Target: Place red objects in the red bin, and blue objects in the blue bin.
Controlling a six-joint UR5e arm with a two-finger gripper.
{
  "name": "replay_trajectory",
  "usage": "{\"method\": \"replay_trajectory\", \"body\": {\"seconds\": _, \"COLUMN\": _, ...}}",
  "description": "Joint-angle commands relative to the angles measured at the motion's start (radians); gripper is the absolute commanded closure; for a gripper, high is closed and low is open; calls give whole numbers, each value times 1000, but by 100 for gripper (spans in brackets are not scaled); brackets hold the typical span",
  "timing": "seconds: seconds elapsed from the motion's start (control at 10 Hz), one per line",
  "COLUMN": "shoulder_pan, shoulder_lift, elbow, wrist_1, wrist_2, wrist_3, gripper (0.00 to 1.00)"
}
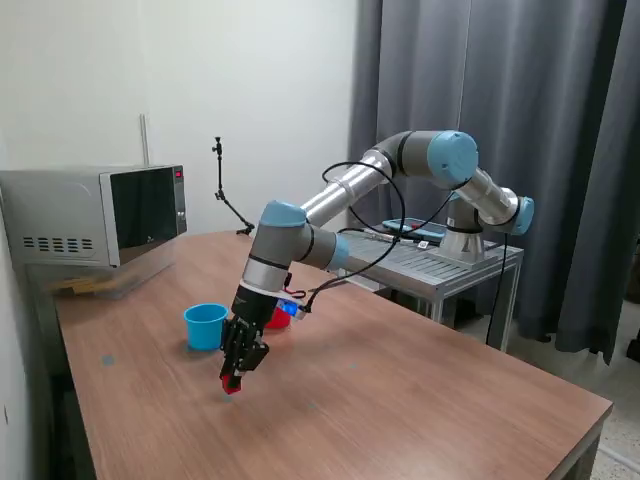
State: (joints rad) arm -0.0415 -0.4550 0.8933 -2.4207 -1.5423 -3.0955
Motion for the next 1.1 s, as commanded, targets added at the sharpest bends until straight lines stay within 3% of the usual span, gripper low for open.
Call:
{"method": "replay_trajectory", "body": {"seconds": 0.0, "shoulder_pan": 3, "shoulder_lift": -83, "elbow": 68, "wrist_1": 31, "wrist_2": -1, "wrist_3": 0, "gripper": 100}}
{"method": "replay_trajectory", "body": {"seconds": 0.2, "shoulder_pan": 8, "shoulder_lift": -154, "elbow": 117, "wrist_1": 61, "wrist_2": 5, "wrist_3": 5, "gripper": 100}}
{"method": "replay_trajectory", "body": {"seconds": 0.6, "shoulder_pan": 3, "shoulder_lift": -280, "elbow": 171, "wrist_1": 251, "wrist_2": 5, "wrist_3": 11, "gripper": 100}}
{"method": "replay_trajectory", "body": {"seconds": 0.7, "shoulder_pan": -3, "shoulder_lift": -296, "elbow": 170, "wrist_1": 317, "wrist_2": 5, "wrist_3": 11, "gripper": 100}}
{"method": "replay_trajectory", "body": {"seconds": 1.0, "shoulder_pan": -57, "shoulder_lift": -303, "elbow": 205, "wrist_1": 353, "wrist_2": 5, "wrist_3": 12, "gripper": 100}}
